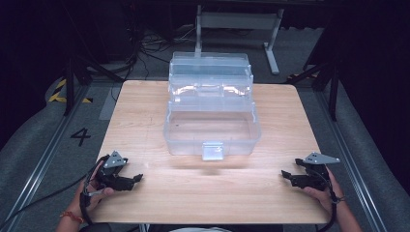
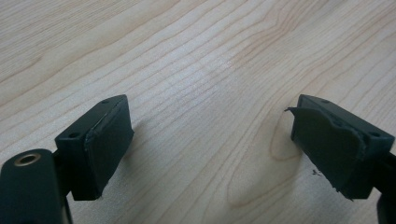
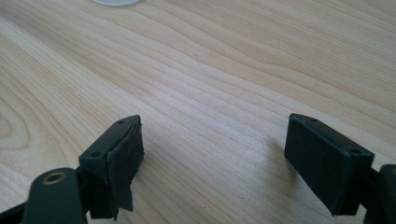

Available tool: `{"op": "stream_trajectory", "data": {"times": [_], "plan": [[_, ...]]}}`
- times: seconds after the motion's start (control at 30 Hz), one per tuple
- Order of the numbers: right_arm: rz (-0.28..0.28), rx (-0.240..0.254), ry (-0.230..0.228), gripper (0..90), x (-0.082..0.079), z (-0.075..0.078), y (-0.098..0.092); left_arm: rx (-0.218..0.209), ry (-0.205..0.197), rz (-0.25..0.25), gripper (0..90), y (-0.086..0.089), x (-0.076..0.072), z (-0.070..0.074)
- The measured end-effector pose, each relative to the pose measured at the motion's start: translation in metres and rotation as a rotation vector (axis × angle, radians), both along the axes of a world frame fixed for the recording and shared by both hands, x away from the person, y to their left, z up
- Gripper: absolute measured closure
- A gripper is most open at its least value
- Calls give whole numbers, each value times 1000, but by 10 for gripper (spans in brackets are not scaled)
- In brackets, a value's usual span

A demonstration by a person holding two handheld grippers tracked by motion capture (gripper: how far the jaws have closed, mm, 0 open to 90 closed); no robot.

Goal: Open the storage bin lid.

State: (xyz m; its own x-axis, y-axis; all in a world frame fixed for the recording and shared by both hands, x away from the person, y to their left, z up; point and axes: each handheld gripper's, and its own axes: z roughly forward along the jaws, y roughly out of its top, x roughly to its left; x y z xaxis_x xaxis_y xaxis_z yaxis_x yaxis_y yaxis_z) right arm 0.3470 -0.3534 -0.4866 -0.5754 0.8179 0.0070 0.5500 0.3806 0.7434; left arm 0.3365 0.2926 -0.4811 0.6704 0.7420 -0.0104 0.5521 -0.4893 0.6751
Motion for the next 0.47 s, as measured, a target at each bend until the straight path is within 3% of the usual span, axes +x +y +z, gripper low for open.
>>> {"op": "stream_trajectory", "data": {"times": [0.07, 0.1, 0.47], "plan": [[0, 0, 0, 201, 0, 0, 0, 8, -18, -1, 117, 0, 1, 0], [0, 0, 0, 201, 0, 0, 0, -5, -3, 17, 114, -2, 1, -1], [0, 0, -1, 201, 0, 0, 0, 14, -1, 17, 91, -3, 3, 0]]}}
